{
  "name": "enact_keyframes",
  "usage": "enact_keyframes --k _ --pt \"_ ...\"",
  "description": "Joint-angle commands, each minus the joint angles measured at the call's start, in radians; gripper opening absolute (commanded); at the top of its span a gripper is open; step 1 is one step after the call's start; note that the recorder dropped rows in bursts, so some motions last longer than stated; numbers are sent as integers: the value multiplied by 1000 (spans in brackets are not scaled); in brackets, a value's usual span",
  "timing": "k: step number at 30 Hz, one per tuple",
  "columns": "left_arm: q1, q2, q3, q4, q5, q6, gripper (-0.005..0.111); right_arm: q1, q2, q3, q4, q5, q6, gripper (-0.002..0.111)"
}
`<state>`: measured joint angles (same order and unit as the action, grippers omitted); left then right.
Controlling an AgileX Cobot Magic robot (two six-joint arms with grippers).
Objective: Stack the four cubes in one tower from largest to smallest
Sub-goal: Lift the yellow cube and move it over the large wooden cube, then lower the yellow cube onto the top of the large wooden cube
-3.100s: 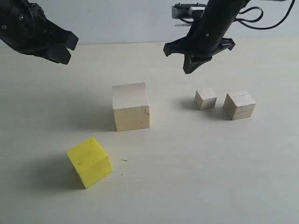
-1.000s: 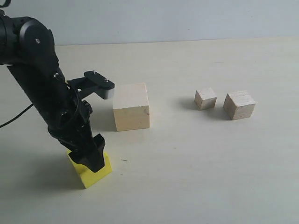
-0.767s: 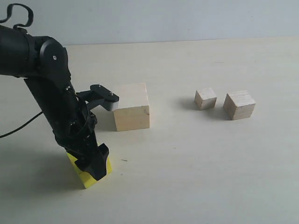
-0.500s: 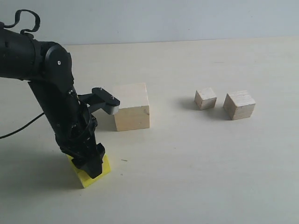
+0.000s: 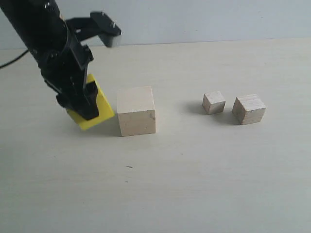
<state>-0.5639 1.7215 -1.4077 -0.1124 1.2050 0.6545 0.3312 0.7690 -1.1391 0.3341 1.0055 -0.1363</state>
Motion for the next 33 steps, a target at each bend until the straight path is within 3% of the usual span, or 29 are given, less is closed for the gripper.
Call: enact_keyframes --k 1,14,23,33 --pt "-8 9 -111 19 16 140 0 0 -4 5 -6 29 5 0" --pt "-8 250 -374 63 16 249 0 0 -4 5 -49 85 9 0" --pt "-8 357 -444 60 16 283 0 0 -4 12 -134 61 98 0" --pt "-28 402 -452 54 16 307 0 0 -20 176 -122 -21 112 0"
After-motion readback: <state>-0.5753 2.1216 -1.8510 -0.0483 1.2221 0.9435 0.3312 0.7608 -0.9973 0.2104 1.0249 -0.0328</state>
